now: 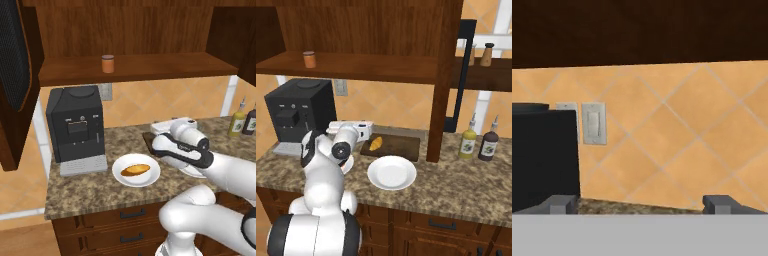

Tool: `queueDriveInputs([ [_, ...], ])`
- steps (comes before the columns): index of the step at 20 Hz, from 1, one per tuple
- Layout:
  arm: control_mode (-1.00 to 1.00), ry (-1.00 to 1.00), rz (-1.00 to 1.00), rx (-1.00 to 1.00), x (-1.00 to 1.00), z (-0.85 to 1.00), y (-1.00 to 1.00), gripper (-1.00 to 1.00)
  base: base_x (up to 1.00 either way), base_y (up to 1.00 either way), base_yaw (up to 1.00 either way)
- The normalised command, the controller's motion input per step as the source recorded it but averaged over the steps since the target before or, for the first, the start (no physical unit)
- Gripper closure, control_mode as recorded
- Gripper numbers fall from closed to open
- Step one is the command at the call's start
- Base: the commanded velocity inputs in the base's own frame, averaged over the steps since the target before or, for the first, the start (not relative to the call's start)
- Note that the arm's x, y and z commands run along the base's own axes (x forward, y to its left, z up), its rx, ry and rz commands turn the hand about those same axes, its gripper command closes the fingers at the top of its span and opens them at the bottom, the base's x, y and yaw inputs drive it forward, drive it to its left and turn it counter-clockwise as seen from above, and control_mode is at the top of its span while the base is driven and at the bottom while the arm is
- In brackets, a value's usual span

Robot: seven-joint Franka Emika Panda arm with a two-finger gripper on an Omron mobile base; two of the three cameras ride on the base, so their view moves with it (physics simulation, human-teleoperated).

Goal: From the different types of pastries on the counter, select a croissant and place it on the cutting board. Then retrieve a jar of jam from the cabinet and place it alongside the croissant on the cutting board.

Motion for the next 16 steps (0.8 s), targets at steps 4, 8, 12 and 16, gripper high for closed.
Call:
queueDriveInputs([
  [4, -1.0, -0.29, 0.03, -0.07, -0.53, 0.68, 0.35, -1.0, 0.0, 0.0, 0.0],
  [8, -1.0, -0.21, 0.03, -0.03, -0.63, 0.5, 0.36, -1.0, 0.0, 0.0, 0.0],
  [12, -1.0, -0.03, 0.01, 0.0, -0.59, 0.39, 0.44, -1.0, 0.0, 0.0, 0.0],
  [16, -1.0, 0.0, 0.03, 0.0, -0.33, 0.66, 0.42, -1.0, 0.0, 0.0, 0.0],
])
